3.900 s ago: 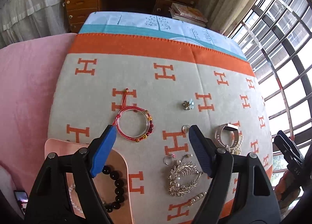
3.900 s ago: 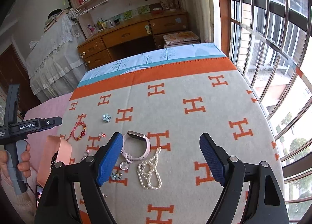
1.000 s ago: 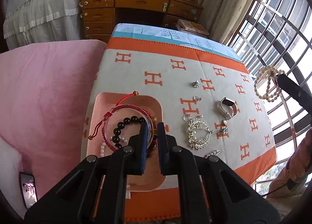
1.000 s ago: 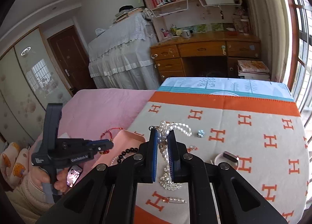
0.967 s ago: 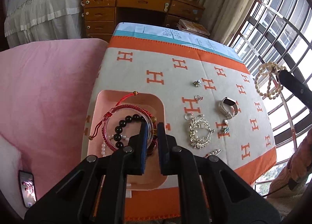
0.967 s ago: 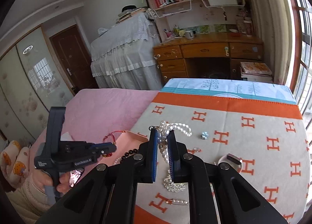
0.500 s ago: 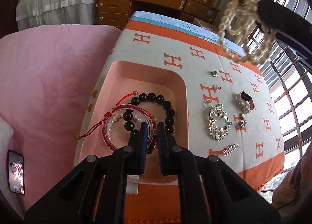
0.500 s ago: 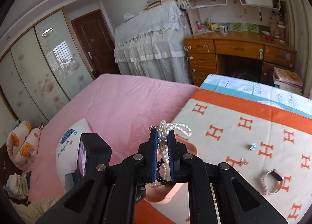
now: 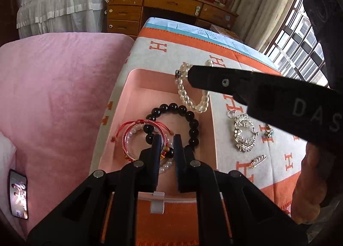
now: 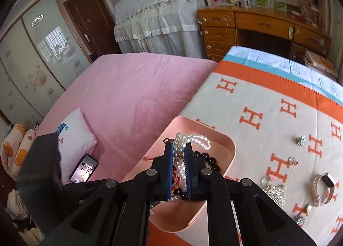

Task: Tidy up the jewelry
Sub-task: 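Open both tools to drop the red bracelet and pearl necklace into the box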

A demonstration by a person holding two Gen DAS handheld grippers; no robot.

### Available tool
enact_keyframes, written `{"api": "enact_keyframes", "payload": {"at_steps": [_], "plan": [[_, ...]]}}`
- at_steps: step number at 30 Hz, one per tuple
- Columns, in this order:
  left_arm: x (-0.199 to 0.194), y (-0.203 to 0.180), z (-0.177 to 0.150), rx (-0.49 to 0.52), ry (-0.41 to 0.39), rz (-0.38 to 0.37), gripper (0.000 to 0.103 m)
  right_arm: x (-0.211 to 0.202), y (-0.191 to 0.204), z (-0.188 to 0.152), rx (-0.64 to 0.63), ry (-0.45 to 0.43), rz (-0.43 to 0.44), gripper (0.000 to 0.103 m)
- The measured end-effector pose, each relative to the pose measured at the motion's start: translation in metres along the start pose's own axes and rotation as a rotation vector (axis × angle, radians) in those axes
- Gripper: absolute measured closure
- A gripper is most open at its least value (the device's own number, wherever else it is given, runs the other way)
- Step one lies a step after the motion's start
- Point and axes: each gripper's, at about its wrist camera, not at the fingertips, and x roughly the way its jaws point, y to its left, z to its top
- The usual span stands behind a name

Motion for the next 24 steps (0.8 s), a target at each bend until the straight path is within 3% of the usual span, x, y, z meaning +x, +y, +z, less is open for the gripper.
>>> {"api": "enact_keyframes", "payload": {"at_steps": [2,4,6,10,24], "plan": [[0.000,0.001,0.000,0.006,0.001,0.014,0.085,0.010,-0.005,-0.002,0.015,0.023,-0.002,0.093],[-0.002,0.002,0.000,0.001,-0.003,0.008,0.060,0.019,-0.008,-0.003,0.026,0.042,-0.006,0.091],[-0.004,0.004,-0.001,-0.002,-0.014,0.005,0.046,0.025,-0.010,-0.005,0.041,0.052,-0.015,0.085],[-0.006,0.006,0.000,-0.007,-0.017,0.016,0.044,0.026,-0.013,-0.009,0.047,0.043,-0.046,0.073],[0.001,0.006,-0.004,-0.021,0.015,0.022,0.044,-0.012,-0.022,-0.031,0.055,-0.017,-0.123,0.068]]}}
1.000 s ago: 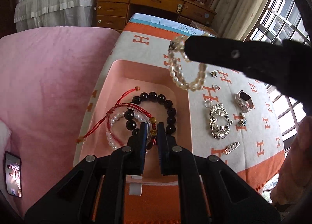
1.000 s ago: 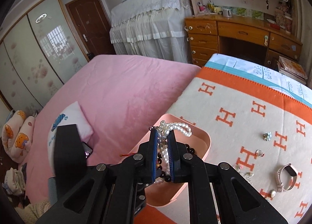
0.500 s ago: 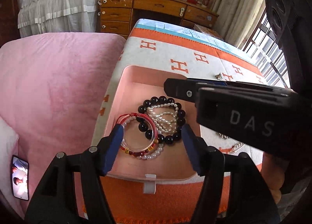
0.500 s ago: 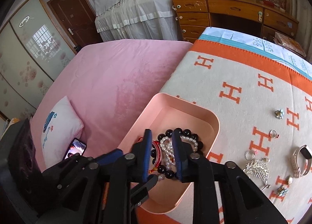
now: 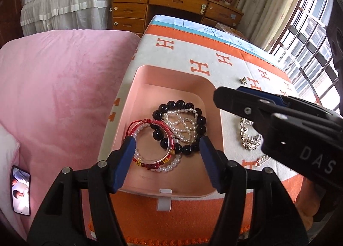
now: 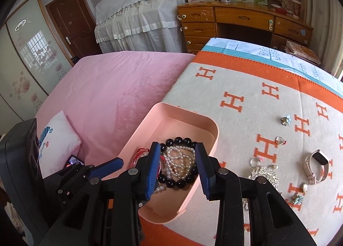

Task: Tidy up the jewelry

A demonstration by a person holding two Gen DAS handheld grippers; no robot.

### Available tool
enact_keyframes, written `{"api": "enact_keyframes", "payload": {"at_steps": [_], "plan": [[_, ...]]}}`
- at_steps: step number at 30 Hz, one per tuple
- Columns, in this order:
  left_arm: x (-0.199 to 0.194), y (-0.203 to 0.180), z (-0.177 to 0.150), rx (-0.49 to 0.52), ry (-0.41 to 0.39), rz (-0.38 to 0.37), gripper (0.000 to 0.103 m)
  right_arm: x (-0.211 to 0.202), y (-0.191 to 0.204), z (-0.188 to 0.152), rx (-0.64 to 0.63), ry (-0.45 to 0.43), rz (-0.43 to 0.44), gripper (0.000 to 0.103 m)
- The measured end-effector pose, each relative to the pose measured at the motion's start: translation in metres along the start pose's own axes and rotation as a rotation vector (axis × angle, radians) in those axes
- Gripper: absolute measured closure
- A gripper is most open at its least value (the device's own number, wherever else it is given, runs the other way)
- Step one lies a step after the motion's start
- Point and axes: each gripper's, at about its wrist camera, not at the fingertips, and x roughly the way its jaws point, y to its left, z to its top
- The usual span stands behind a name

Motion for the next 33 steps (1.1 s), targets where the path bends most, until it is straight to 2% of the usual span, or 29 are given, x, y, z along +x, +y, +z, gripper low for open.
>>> {"api": "enact_keyframes", "payload": {"at_steps": [20,27,33], "plan": [[-0.007,-0.017,0.008,-0.016,-0.035,0.026,0.044,-0.031,-0.030,-0.025,0.031,-0.065,-0.011,0.068],[-0.008,-0.051,0.021,0.055,-0.043,0.031,0.044,-0.055,-0.064,-0.029,0.080,-0.123,-0.014,0.068],[-0.004,-0.090,0.042,0.107,-0.036,0.000,0.044,-0.096,-0.119,-0.026,0.146,-0.198,-0.052,0.068]]}}
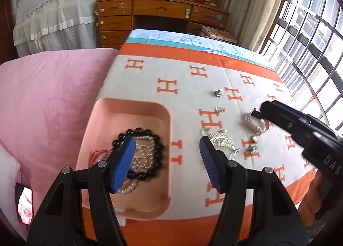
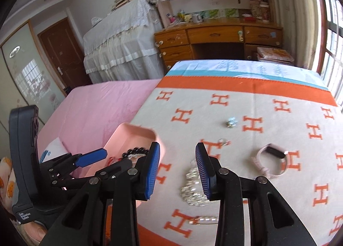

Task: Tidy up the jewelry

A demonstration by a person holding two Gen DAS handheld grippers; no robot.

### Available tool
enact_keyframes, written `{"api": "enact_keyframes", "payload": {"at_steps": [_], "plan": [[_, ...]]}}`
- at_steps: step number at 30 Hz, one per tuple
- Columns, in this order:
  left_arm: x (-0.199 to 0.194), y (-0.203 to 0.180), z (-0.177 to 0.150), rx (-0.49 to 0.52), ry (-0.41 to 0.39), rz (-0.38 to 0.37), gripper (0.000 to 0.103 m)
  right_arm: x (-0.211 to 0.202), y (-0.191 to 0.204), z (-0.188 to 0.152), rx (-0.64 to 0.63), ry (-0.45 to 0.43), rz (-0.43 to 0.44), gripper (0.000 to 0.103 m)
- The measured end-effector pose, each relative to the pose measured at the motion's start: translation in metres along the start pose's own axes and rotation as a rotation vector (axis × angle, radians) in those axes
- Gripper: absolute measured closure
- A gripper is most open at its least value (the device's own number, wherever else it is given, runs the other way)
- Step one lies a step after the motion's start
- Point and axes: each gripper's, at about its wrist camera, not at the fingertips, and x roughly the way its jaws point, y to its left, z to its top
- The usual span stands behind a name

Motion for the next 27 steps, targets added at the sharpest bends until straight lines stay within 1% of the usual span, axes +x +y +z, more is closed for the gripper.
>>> {"api": "enact_keyframes", "payload": {"at_steps": [6,9,12,15,18,20,25,26,27], "plan": [[0.000,-0.034,0.033,0.055,-0.016,-0.007,0.044,-0.038,-0.066,0.024,0.064,-0.052,-0.028,0.068],[0.002,-0.049,0.048,0.073,-0.017,-0.025,0.044,-0.047,-0.093,0.032,0.078,-0.046,-0.031,0.066],[0.009,-0.064,0.055,0.093,0.003,-0.044,0.044,-0.044,-0.115,0.035,0.072,-0.007,-0.024,0.066],[0.025,-0.074,0.052,0.113,0.064,-0.060,0.044,-0.028,-0.130,0.032,0.055,0.053,-0.022,0.066],[0.045,-0.078,0.039,0.118,0.145,-0.084,0.044,-0.005,-0.135,0.020,0.030,0.122,-0.027,0.066],[0.056,-0.078,0.028,0.111,0.191,-0.086,0.044,0.010,-0.139,0.011,0.012,0.171,-0.019,0.066],[0.074,-0.071,0.007,0.078,0.258,-0.083,0.044,0.038,-0.137,-0.010,-0.084,0.238,-0.029,0.066],[0.075,-0.070,0.004,0.070,0.261,-0.085,0.046,0.048,-0.132,-0.013,-0.100,0.244,-0.032,0.066],[0.074,-0.070,0.002,0.066,0.260,-0.087,0.049,0.052,-0.129,-0.015,-0.120,0.248,-0.033,0.066]]}}
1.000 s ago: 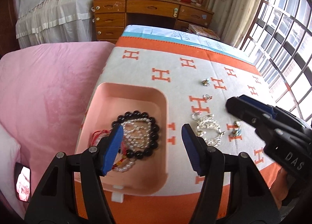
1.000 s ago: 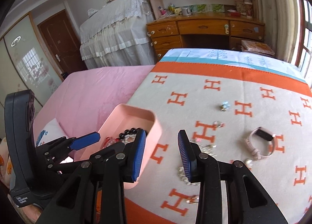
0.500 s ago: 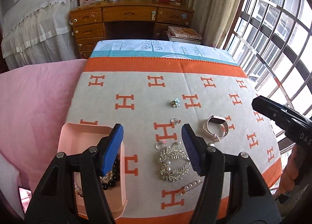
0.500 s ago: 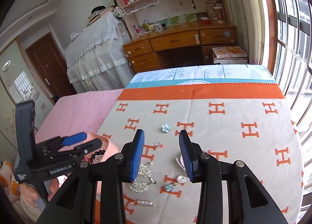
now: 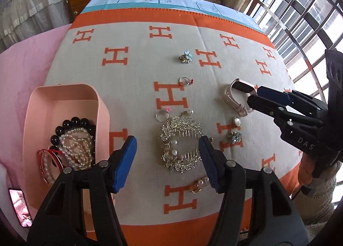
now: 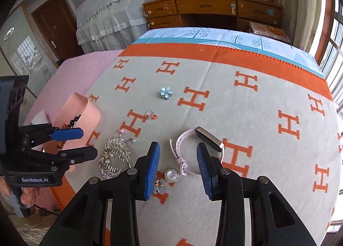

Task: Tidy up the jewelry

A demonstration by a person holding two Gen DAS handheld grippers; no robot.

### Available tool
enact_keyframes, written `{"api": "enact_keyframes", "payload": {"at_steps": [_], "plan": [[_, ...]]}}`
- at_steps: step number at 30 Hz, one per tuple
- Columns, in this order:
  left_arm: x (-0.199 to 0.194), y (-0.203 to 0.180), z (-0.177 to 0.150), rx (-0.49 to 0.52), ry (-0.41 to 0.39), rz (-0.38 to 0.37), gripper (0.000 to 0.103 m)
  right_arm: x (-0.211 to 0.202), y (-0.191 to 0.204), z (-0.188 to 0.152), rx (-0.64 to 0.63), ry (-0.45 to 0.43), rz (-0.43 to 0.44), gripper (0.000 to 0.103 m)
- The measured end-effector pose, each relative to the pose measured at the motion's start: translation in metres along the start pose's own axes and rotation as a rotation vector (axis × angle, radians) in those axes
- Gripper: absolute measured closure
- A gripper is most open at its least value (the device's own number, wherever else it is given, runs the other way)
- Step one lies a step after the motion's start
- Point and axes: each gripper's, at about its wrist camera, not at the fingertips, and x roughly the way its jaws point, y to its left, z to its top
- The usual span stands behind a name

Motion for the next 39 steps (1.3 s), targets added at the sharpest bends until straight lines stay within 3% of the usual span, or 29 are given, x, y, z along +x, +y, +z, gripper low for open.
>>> {"api": "enact_keyframes", "payload": {"at_steps": [5,11,20,24,32,39], "plan": [[0.004,-0.002,-0.003,-0.001,0.012,-0.002,0.059,0.019,0.009,-0.003,-0.083,0.033,-0.029,0.068],[0.016,-0.007,-0.001,-0.009,0.044,-0.017,0.069,0.040,0.019,-0.008,-0.133,0.065,-0.070,0.092],[0.048,0.009,0.008,-0.134,0.162,-0.056,0.077,0.026,-0.014,-0.003,0.063,-0.005,0.057,0.093],[0.052,0.011,0.010,-0.147,0.160,-0.028,0.087,0.031,-0.018,-0.005,0.094,0.003,0.090,0.093],[0.051,0.012,0.015,-0.170,0.111,-0.028,0.097,0.032,-0.023,-0.010,0.127,-0.008,0.118,0.093],[0.028,0.005,0.014,-0.146,0.056,-0.037,0.098,0.007,-0.023,-0.009,0.148,-0.076,0.112,0.094]]}}
